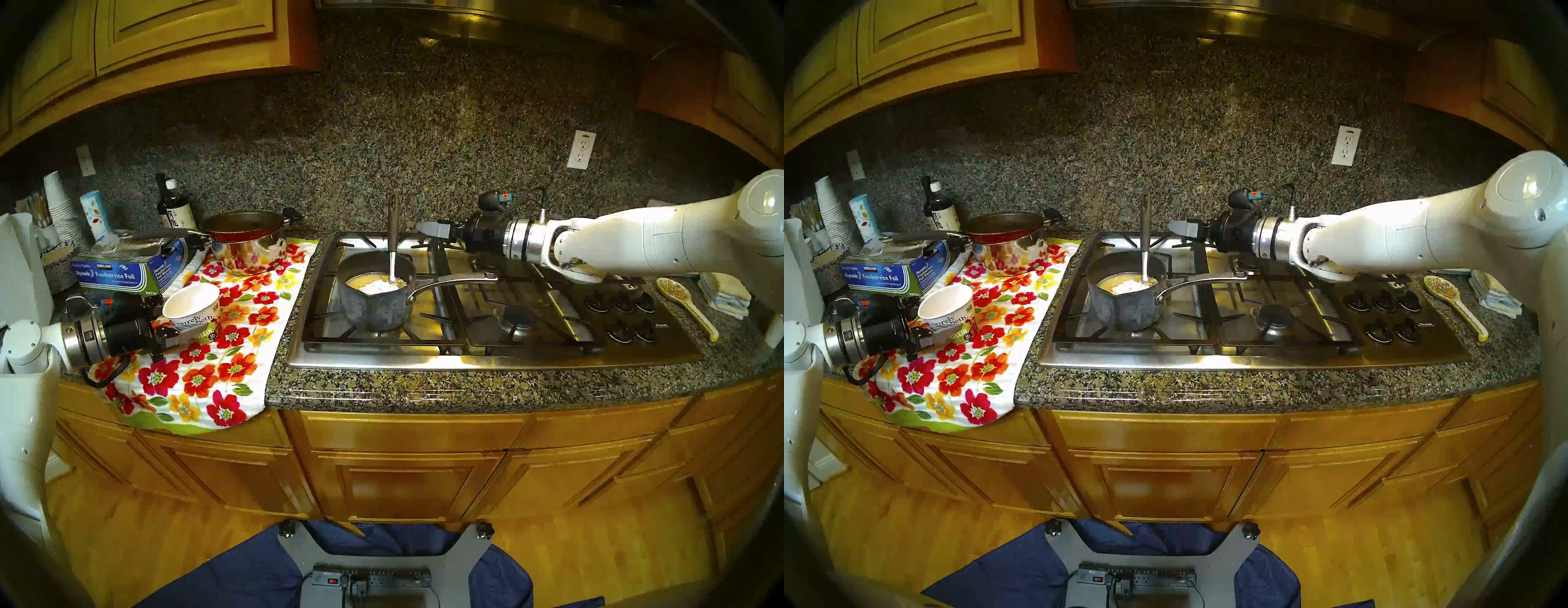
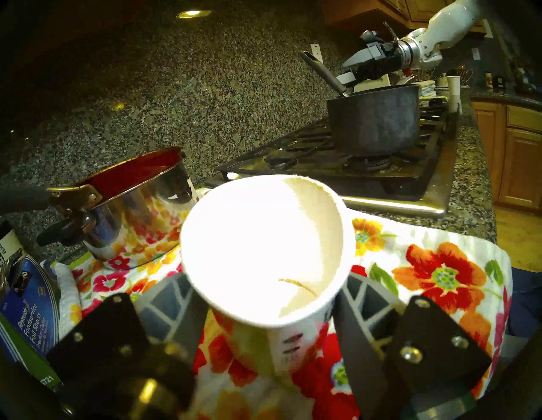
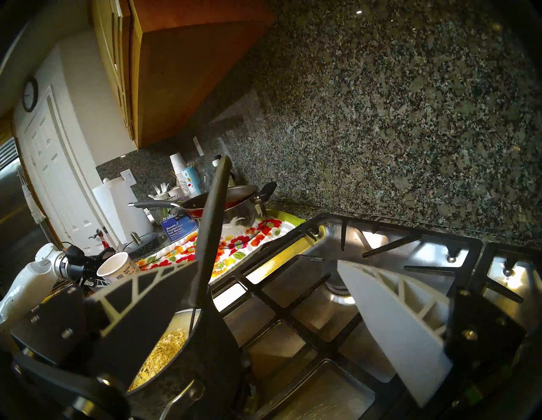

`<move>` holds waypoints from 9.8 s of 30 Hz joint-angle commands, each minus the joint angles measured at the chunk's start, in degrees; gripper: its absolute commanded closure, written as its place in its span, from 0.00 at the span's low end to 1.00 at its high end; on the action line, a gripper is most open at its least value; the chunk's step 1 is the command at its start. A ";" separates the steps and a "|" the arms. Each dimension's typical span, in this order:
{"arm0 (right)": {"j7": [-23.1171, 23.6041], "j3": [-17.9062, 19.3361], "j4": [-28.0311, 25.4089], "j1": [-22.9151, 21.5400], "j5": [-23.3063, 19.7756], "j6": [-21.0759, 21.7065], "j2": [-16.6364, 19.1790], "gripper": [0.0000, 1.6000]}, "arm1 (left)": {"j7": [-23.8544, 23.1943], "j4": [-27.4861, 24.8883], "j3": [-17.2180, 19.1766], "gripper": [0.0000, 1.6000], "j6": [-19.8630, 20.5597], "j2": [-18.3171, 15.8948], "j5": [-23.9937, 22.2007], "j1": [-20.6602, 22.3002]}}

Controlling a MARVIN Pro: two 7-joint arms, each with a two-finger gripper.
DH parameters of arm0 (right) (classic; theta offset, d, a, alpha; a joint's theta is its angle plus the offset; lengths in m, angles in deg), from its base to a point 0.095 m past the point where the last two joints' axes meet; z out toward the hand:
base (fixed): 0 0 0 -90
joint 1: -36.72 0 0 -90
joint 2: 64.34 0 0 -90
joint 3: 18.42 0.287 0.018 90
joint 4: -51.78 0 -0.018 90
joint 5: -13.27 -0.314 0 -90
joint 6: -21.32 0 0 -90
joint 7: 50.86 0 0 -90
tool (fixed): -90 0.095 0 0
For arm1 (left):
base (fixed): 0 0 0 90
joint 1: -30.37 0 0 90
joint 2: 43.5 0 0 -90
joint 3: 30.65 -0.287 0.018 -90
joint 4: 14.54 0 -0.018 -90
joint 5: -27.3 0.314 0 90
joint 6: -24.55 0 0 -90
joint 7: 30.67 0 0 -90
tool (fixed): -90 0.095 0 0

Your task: Pour oats into pot and stir with a spoon

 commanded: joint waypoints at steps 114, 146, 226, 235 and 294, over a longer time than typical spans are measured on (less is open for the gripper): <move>1.07 2.44 0.56 -2.24 -1.36 0.39 -0.98 0.00 | -3.49 -3.62 12.72 0.00 -6.05 -2.52 3.70 -5.68; 0.11 5.51 2.77 0.32 -3.86 0.95 -7.20 0.00 | -3.42 -3.72 12.80 0.00 -6.10 -2.46 3.74 -5.75; 0.88 4.94 2.41 -0.60 5.87 -21.66 -8.32 1.00 | -3.29 -3.67 12.68 0.00 -6.20 -2.50 3.85 -5.79; -3.15 4.01 -0.04 -2.02 12.55 -29.55 -7.39 1.00 | -3.28 -3.67 12.67 0.00 -6.21 -2.50 3.87 -5.79; -27.85 3.89 -3.21 -4.28 37.30 -39.61 -9.76 1.00 | -3.30 -3.74 12.76 0.00 -6.16 -2.48 3.78 -5.82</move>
